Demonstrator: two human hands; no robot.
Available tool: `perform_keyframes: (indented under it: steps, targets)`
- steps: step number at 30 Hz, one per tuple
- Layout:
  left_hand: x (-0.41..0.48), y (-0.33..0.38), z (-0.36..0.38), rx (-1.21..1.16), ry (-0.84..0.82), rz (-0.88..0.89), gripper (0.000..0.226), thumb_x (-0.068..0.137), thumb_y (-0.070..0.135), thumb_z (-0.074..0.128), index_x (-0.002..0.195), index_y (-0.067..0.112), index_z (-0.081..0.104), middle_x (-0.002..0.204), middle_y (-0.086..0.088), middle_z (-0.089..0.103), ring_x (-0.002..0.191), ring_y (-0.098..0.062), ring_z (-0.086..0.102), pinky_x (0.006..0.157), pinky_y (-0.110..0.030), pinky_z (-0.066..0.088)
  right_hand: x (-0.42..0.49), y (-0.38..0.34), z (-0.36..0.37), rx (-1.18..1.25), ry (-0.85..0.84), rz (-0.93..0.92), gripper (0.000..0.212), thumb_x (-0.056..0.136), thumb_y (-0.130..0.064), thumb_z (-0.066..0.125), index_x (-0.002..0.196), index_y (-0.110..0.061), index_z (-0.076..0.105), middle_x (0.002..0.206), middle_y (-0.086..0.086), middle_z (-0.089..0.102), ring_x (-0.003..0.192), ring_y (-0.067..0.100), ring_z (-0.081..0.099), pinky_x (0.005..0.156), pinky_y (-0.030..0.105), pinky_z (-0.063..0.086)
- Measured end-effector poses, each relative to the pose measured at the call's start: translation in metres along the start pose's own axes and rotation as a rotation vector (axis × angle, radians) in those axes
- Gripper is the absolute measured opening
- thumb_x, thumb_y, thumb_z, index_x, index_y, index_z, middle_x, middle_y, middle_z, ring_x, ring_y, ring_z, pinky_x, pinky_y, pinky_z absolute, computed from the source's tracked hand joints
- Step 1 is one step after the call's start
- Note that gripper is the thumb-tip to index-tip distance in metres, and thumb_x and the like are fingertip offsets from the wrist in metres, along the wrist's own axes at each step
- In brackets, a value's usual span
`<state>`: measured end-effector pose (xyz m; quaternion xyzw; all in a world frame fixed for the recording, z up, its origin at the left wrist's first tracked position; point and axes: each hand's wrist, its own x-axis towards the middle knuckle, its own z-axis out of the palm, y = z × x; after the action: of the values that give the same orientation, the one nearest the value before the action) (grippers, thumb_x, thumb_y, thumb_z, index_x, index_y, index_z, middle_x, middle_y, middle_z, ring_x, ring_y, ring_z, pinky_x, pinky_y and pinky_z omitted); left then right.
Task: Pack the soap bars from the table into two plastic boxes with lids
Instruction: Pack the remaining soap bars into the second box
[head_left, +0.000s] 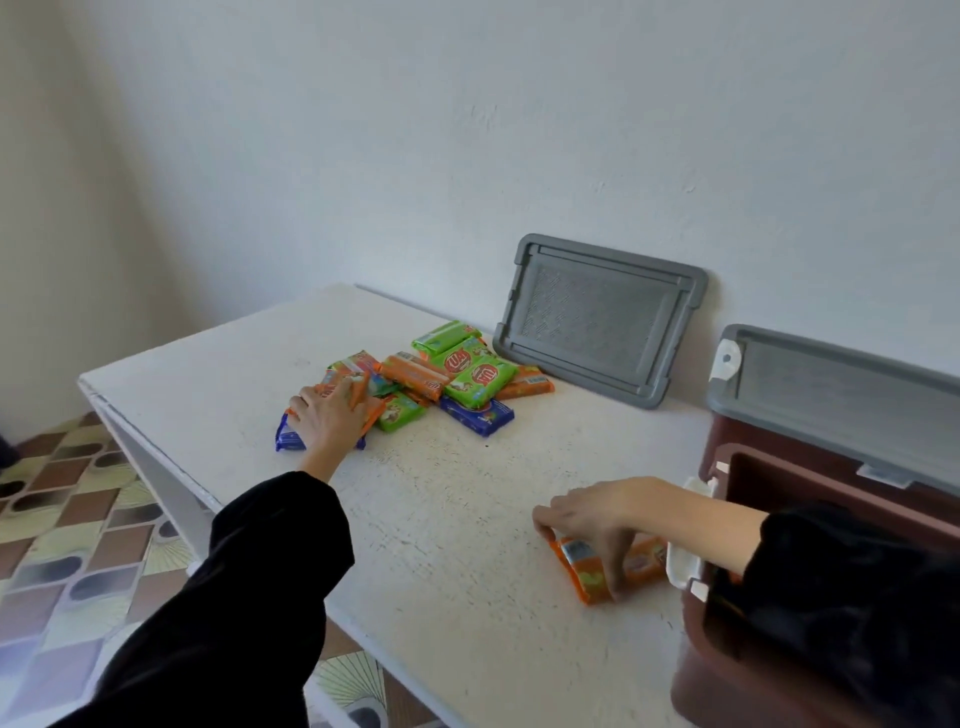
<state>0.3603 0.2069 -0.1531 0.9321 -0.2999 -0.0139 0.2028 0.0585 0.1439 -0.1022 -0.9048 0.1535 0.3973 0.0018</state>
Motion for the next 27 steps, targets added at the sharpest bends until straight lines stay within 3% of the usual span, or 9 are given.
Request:
perform_keyframes:
  steps: [6, 9, 12, 15, 20, 23, 27]
  targets:
    - [0.0, 0.009, -0.001, -0.015, -0.042, -0.005, 0.055, 0.085, 0.055, 0.052, 0.132, 0.027, 0.045, 0.137, -0.025, 0.033, 0.128, -0.042, 0.03, 0.106, -0.052, 0.027, 0.004, 0.0, -0.009, 0.034, 0.002, 0.003, 0.083, 0.066, -0.031, 0.081, 0.127, -0.019, 0.027, 0.124, 0.008, 0.046, 0.105, 0.023, 0.047, 0.091, 0.042, 0.046]
    - [-0.001, 0.013, -0.006, -0.01, -0.089, 0.004, 0.051, 0.085, 0.05, 0.056, 0.13, 0.028, 0.044, 0.139, -0.024, 0.032, 0.131, -0.041, 0.028, 0.107, -0.052, 0.025, 0.008, 0.001, -0.014, 0.128, 0.087, 0.017, 0.083, 0.068, -0.032, 0.079, 0.131, -0.02, 0.026, 0.128, 0.007, 0.045, 0.105, 0.02, 0.046, 0.09, 0.038, 0.044]
    - [-0.002, 0.013, -0.009, 0.015, -0.123, 0.027, 0.052, 0.087, 0.048, 0.055, 0.134, 0.03, 0.04, 0.142, -0.023, 0.031, 0.133, -0.04, 0.026, 0.107, -0.052, 0.026, 0.009, 0.003, -0.011, 0.213, 0.219, 0.056, 0.085, 0.073, -0.034, 0.075, 0.138, -0.026, 0.021, 0.134, 0.005, 0.041, 0.119, 0.024, 0.045, 0.093, 0.037, 0.042]
    - [-0.002, 0.012, -0.01, 0.099, -0.139, 0.069, 0.056, 0.09, 0.048, 0.049, 0.141, 0.033, 0.032, 0.145, -0.023, 0.029, 0.135, -0.041, 0.025, 0.107, -0.051, 0.028, 0.01, 0.002, -0.005, 0.209, 0.296, 0.081, 0.082, 0.079, -0.034, 0.07, 0.143, -0.031, 0.019, 0.132, 0.007, 0.04, 0.119, 0.025, 0.044, 0.092, 0.036, 0.042]
    - [0.003, 0.013, -0.011, 0.153, -0.181, 0.065, 0.059, 0.09, 0.056, 0.042, 0.143, 0.036, 0.027, 0.146, -0.023, 0.026, 0.134, -0.042, 0.025, 0.107, -0.051, 0.03, 0.014, 0.001, -0.006, 0.182, 0.405, 0.124, 0.071, 0.086, -0.036, 0.06, 0.145, -0.026, 0.022, 0.135, 0.011, 0.039, 0.12, 0.027, 0.044, 0.094, 0.036, 0.041]
    - [0.004, 0.014, -0.009, 0.157, -0.157, 0.063, 0.058, 0.09, 0.055, 0.043, 0.143, 0.035, 0.03, 0.143, -0.024, 0.029, 0.132, -0.041, 0.029, 0.104, -0.049, 0.034, 0.014, 0.0, -0.004, 0.234, 0.295, 0.158, 0.088, 0.078, -0.041, 0.07, 0.146, -0.033, 0.015, 0.139, 0.012, 0.033, 0.126, 0.03, 0.038, 0.098, 0.038, 0.039]
    - [0.007, 0.015, -0.014, 0.105, -0.127, 0.044, 0.062, 0.083, 0.055, 0.055, 0.138, 0.029, 0.042, 0.133, -0.021, 0.044, 0.123, -0.037, 0.041, 0.098, -0.043, 0.041, 0.015, 0.002, -0.003, 0.256, 0.253, 0.168, 0.079, 0.08, -0.031, 0.07, 0.143, -0.039, 0.024, 0.134, 0.013, 0.036, 0.12, 0.03, 0.042, 0.09, 0.034, 0.04]
